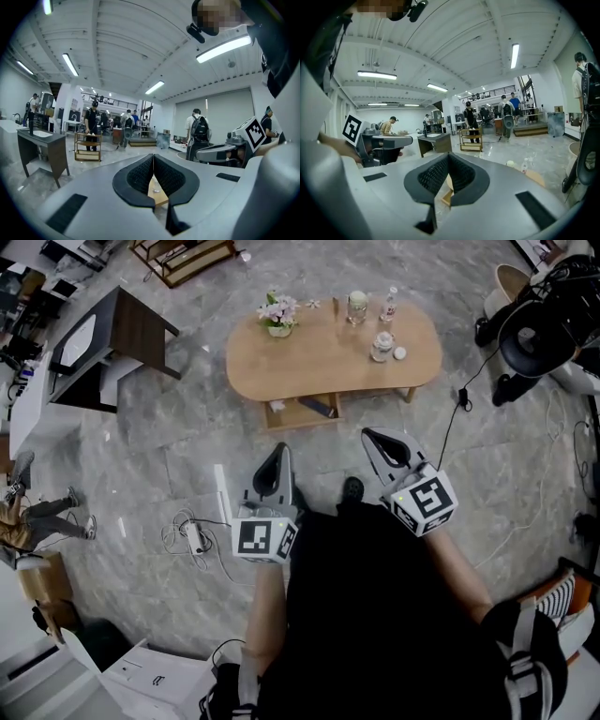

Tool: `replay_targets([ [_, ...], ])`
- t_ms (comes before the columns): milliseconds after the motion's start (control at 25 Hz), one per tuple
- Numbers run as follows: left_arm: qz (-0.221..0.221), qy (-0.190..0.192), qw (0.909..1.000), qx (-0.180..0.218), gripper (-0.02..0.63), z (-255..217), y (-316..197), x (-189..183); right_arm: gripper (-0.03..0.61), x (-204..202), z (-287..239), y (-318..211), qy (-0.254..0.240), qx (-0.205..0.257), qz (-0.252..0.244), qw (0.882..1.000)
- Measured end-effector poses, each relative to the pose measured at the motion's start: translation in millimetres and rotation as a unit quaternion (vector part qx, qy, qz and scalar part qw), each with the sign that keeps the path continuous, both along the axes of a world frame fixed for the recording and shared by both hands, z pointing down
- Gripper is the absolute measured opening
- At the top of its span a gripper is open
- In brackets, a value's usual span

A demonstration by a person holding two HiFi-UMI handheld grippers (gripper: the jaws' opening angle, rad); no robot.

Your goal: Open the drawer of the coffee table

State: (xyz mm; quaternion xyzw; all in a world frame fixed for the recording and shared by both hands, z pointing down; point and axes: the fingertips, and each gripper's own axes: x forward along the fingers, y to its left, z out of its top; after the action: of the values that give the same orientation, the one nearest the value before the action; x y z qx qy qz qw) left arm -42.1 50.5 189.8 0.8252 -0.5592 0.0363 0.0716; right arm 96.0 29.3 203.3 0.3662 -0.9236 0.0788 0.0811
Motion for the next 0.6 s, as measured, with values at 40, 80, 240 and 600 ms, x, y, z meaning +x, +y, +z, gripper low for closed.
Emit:
replay_targets([
  [40,-0.001,0.000,1.0000,-0.001,0.015,0,0,0,0.012,1,0,0,-0.002,0.000,0.001,1.000],
  [80,-0.002,-0.001,1.0000,-0.001,0.015,0,1,0,0.012,2,0,1,-0.004,-0.002,0.002,1.000],
  [240,0.000,-0.003,1.0000,-0.001,0.015,-2,3,2,0.012,6,0,3,-0.010,-0.007,0.004,1.000],
  [600,0.007,-0.003,0.9999,-0.011,0.015,8,10,11,0.012,10,-2,12,-0.012,0.002,-0.008,1.000],
])
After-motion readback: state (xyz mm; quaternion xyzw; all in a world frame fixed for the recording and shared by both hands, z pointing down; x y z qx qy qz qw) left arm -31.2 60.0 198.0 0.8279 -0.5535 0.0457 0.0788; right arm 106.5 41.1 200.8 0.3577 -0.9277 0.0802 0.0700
